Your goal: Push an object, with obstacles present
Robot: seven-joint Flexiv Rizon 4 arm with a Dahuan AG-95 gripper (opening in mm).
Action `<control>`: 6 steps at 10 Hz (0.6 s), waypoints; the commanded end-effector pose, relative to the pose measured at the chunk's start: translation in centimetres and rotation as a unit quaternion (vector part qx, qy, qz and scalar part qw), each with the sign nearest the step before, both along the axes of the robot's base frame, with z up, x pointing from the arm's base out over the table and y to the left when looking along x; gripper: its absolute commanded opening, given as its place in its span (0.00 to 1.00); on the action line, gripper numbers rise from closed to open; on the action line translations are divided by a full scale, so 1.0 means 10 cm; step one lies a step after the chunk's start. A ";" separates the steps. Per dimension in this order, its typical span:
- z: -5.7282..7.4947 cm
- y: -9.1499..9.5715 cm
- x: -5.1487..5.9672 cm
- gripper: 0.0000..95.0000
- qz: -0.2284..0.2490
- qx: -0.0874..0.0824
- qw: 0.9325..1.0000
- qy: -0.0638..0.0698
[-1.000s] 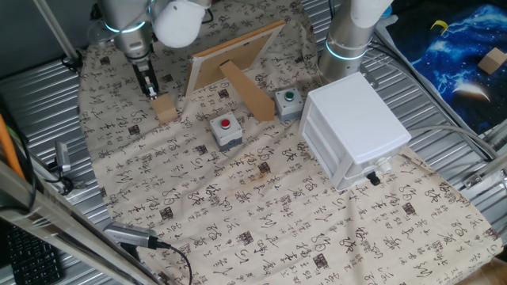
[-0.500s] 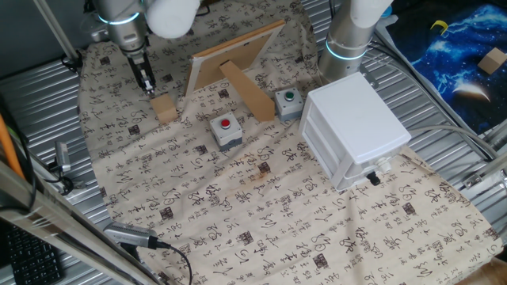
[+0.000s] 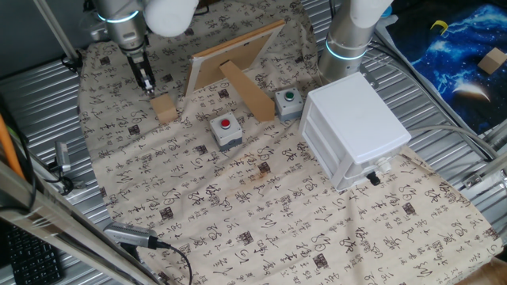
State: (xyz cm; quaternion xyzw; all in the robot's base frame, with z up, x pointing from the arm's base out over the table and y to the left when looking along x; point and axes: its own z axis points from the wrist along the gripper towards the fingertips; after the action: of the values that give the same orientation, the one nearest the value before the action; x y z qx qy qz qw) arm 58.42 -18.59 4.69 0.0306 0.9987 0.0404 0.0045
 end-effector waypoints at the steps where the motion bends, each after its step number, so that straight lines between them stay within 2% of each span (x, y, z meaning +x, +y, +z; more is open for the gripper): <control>1: 0.01 0.01 0.00 0.00 -0.004 0.001 1.000 0.000; 6: -0.11 0.09 -0.03 0.00 -0.007 0.000 1.000 -0.008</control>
State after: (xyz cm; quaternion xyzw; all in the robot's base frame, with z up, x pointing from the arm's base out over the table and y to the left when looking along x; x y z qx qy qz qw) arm 58.13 -17.66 3.43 0.0381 0.9984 0.0404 0.0130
